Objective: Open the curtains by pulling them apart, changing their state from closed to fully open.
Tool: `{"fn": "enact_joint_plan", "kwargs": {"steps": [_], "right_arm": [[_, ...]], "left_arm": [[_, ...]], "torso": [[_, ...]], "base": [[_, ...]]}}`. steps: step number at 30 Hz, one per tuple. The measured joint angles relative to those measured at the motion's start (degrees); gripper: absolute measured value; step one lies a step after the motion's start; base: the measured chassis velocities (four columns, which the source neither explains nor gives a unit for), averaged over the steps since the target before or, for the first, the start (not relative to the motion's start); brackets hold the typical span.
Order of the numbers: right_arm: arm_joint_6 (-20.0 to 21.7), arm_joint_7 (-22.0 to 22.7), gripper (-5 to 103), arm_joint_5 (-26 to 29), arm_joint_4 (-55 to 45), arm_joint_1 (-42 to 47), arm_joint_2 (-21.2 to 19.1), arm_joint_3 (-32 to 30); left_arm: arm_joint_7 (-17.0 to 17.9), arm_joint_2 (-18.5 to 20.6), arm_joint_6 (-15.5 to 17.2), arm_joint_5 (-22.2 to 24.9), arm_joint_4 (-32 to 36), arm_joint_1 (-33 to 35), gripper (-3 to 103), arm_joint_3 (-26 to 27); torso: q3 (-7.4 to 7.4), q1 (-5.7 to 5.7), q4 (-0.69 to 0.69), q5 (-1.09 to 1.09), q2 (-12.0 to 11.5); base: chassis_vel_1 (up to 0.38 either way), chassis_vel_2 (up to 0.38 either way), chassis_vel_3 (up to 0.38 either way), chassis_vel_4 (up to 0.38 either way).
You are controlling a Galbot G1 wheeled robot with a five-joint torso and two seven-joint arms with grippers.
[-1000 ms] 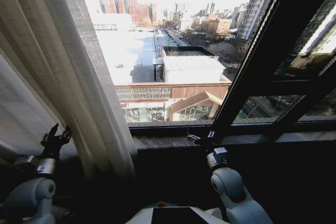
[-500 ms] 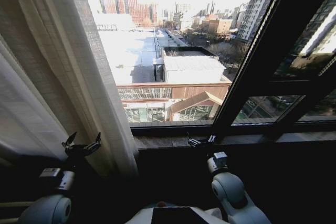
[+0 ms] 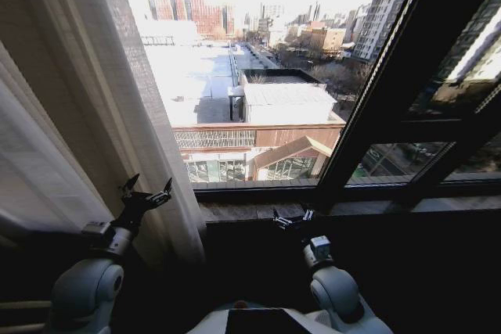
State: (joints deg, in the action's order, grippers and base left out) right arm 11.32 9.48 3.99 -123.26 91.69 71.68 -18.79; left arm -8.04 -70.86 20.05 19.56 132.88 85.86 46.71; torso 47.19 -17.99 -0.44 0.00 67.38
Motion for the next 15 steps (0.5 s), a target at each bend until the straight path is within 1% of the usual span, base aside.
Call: {"fn": "enact_joint_plan", "kwargs": {"steps": [3, 4, 7, 12, 13, 14, 15], "right_arm": [[-0.42, 0.21, 100, -1.08, 0.86, 0.23, 0.59, 1.01], [-0.42, 0.21, 100, -1.08, 0.86, 0.23, 0.59, 1.01], [-0.81, 0.28, 100, -1.84, 1.33, -0.02, 1.31, 1.93], [-1.19, 0.31, 100, -2.36, 1.45, -0.40, 1.98, 2.80], [-1.23, 0.34, 100, -2.38, 1.47, -0.55, 2.15, 2.93], [-1.27, 0.36, 100, -2.39, 1.54, -0.73, 2.30, 3.01], [-1.28, 0.37, 100, -2.39, 1.58, -0.83, 2.36, 3.04]], "left_arm": [[0.01, 1.48, 0.14, 0.62, -3.55, -2.99, 100, -0.24], [0.01, 1.48, 0.14, 0.62, -3.55, -2.99, 100, -0.24], [0.01, 2.05, 0.21, 1.15, -6.88, -5.37, 100, -0.35], [0.01, 2.05, 0.29, 1.21, -8.52, -6.27, 100, -0.38], [0.01, 2.05, 0.29, 1.22, -8.75, -6.40, 103, -0.39], [0.01, 2.05, 0.29, 1.26, -8.93, -6.50, 103, -0.40], [0.01, 2.05, 0.25, 1.29, -9.02, -6.53, 99, -0.40]], "torso": [[0.00, 0.00, 0.00, 0.00, -0.01], [0.00, 0.00, 0.00, 0.00, -0.01], [0.00, 0.00, 0.01, 0.00, 0.00], [0.00, 0.00, 0.00, 0.00, 0.00], [0.01, 0.00, 0.01, 0.00, -0.01], [0.00, 0.00, 0.00, 0.00, -0.01], [0.00, 0.00, 0.01, 0.00, 0.00]], "base": [[0.000, 0.000, 0.000, 0.000], [0.000, 0.000, 0.000, 0.000], [0.000, 0.000, 0.000, 0.000], [0.000, 0.000, 0.000, 0.000], [0.000, 0.000, 0.000, 0.000], [0.000, 0.000, 0.000, 0.000], [0.000, 0.000, 0.000, 0.000]]}}
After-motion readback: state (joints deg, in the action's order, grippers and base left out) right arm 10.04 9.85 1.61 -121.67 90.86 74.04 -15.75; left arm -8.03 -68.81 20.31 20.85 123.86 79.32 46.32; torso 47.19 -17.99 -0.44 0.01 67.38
